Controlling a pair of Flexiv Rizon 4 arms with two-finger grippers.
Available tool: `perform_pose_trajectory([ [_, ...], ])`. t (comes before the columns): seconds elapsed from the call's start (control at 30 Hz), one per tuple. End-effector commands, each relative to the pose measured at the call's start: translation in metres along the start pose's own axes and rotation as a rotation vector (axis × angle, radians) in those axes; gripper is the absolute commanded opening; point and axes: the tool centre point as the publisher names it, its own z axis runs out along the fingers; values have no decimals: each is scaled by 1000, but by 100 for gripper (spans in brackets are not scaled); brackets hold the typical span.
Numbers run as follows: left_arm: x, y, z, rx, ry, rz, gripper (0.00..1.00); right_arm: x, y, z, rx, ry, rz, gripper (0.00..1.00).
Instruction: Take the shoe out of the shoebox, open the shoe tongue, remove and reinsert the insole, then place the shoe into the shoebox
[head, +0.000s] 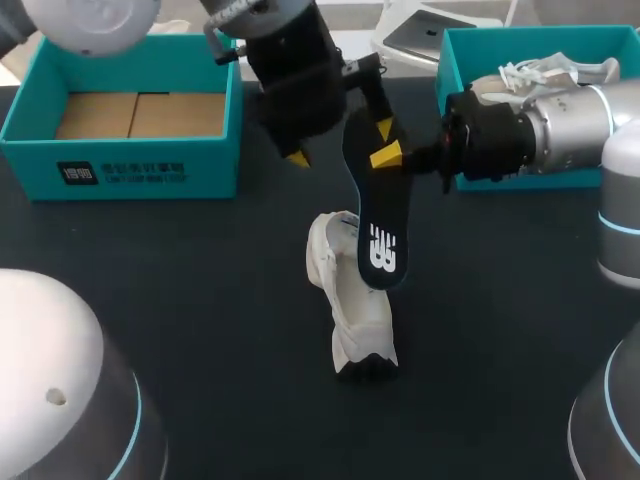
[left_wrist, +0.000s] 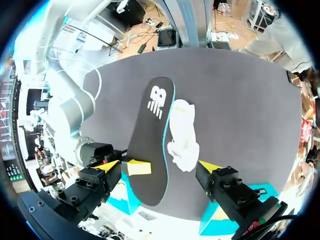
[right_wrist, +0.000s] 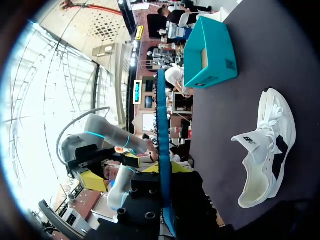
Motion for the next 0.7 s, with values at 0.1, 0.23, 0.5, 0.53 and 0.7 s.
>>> perform_pose_trajectory([
  [0.1, 24, -5, 0, -29, -777, 24, 100, 1, -2, 1, -6, -4, 2, 0],
  [0.23, 32, -5, -1, -54, -906, 33, 100, 1, -3, 1, -8, -2, 5, 0],
  [0.5, 31, 0, 3, -37, -836, 39, 100, 0, -4, 1, -8, -1, 4, 0],
  [0.53, 31, 0, 3, -37, -836, 39, 100, 0, -4, 1, -8, 0, 4, 0],
  [0.7, 31, 0, 3, -37, -836, 39, 100, 0, -4, 0, -3, 1, 3, 0],
])
